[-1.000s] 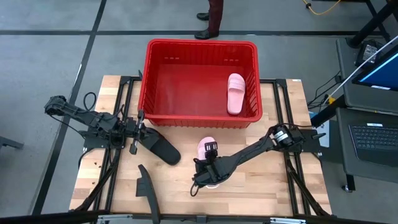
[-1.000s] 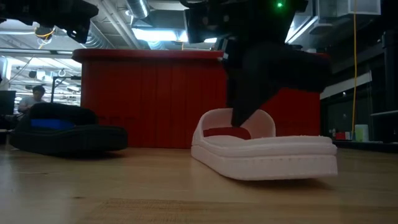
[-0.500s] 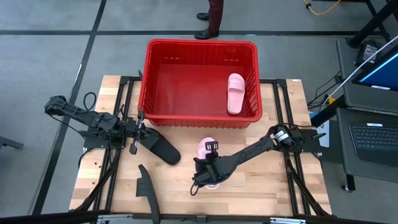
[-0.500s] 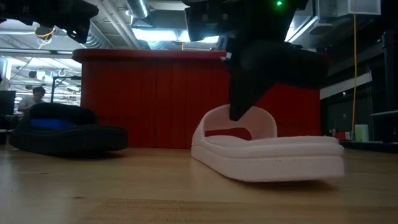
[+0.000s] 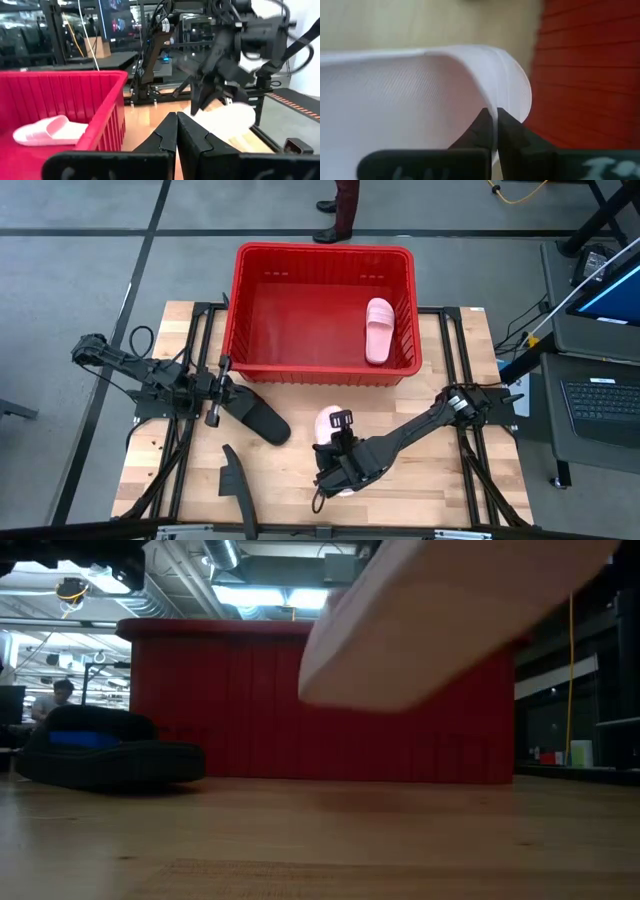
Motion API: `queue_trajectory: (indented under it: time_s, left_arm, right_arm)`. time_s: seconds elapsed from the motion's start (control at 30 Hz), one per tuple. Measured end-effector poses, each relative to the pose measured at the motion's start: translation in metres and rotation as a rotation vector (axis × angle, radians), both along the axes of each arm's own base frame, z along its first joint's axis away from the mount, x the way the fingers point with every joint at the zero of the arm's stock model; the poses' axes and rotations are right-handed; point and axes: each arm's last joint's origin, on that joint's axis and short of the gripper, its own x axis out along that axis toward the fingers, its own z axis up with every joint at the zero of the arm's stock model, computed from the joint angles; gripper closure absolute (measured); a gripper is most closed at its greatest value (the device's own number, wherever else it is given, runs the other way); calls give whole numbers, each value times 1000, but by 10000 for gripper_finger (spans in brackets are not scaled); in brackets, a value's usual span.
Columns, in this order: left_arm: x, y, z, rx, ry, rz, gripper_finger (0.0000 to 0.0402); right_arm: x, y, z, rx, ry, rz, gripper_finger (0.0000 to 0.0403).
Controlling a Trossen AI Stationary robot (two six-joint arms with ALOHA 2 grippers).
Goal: Pick and place slides into bin
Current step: Put the pink slide into the red container
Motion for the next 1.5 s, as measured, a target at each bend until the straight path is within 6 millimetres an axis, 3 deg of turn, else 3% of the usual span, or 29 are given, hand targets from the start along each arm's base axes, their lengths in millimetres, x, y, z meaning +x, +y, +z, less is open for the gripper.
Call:
queue_trajectory:
  time_s: [0.37, 0.73, 1.17, 1.5]
  left_arm:
    - [0, 2, 4, 27, -39, 86, 399]
    - [0, 5, 4, 65, -38, 161, 399]
    - [0, 6, 4, 110, -31, 229, 400]
    - [-3, 14, 6, 192, -9, 484, 401]
  right_arm:
    - [-6, -10, 63, -102, -126, 41, 391]
    - [-17, -50, 104, -168, -214, -29, 391]
    - [-17, -132, 136, -288, -188, -116, 391]
    - [-24, -211, 160, -292, -149, -175, 391]
